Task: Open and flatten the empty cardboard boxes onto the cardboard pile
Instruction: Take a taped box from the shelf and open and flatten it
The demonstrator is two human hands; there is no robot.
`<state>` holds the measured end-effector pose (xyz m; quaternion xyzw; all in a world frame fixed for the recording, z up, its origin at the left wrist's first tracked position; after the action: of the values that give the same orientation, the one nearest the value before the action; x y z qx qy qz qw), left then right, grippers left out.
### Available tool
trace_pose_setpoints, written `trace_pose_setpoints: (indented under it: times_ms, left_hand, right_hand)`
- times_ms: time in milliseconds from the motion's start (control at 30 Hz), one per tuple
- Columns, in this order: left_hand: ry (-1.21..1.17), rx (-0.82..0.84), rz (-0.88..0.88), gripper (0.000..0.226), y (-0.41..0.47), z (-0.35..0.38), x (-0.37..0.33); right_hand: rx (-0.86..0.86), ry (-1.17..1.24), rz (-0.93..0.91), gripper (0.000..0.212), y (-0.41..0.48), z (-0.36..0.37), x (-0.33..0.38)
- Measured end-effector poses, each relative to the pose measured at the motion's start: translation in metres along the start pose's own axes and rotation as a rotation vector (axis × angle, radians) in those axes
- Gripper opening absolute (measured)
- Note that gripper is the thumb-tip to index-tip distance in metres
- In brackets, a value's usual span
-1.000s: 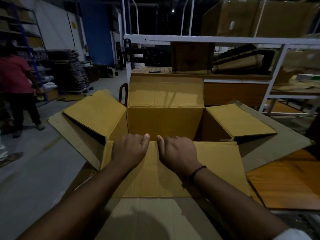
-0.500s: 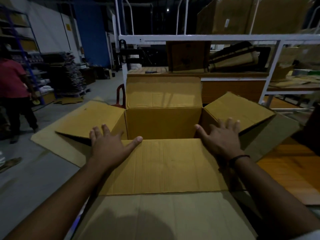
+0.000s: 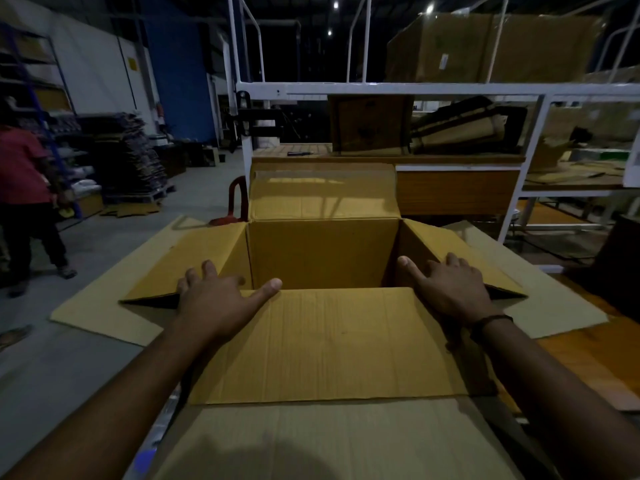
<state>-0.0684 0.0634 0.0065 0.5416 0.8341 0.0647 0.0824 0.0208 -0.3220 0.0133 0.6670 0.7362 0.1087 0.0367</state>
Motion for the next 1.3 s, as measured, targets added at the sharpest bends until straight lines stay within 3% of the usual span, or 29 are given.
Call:
trace_pose_setpoints:
  times_ms: [200,367,467,567,733,1000,1133,1300]
  left_hand:
    - [0.035,0.015,0.089,0.115,-0.006,-0.004,-0.024]
    - [-0.011,0.103,0.257,0.117,-0.010,-0.001,-0.069]
    - [-0.062,0.129,0.326,0.114,-0.012,-0.003,-0.091]
    - [-0.102,0.181,0.348,0.096,-0.014,-0.007,-0.102]
    - [-0.167,0.203,0.375,0.091,-0.011,-0.007,-0.116]
    - [-0.316,0.120,0.469,0.065,-0.026,-0.035,-0.198]
    - [-0.454,0.082,0.561,0.053,-0.032,-0.043,-0.253]
    - [-0.640,-0.114,0.714,0.059,-0.047,-0.056,-0.341]
  right_hand:
    - [0.031,-0.074,-0.096,0.100,-0.007,0.001,0.027]
    - [0.049,0.127,-0.298,0.083,-0.019,0.005,0.076]
    - [0.051,0.168,-0.323,0.069,-0.023,0.004,0.092]
    - [0.069,0.142,-0.318,0.069,-0.023,0.002,0.093]
    - [0.187,0.208,-0.319,0.068,-0.014,-0.003,0.084]
    - [0.003,0.219,-0.239,0.047,-0.005,-0.037,0.019]
    - [-0.134,0.170,-0.195,0.054,-0.010,-0.062,-0.043]
    - [-0.340,0.165,-0.094,0.050,-0.019,-0.083,-0.139]
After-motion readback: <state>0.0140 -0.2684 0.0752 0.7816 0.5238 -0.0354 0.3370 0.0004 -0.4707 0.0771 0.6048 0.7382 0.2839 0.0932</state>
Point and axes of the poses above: each hand's wrist, its own y-axis towards the middle knuckle, its own z-axis out of the palm, x = y × z, the point moved 3 cm from there along y, towards the middle knuckle, and after that the axes turned 6 degrees about -z, right-handed, at the moved point
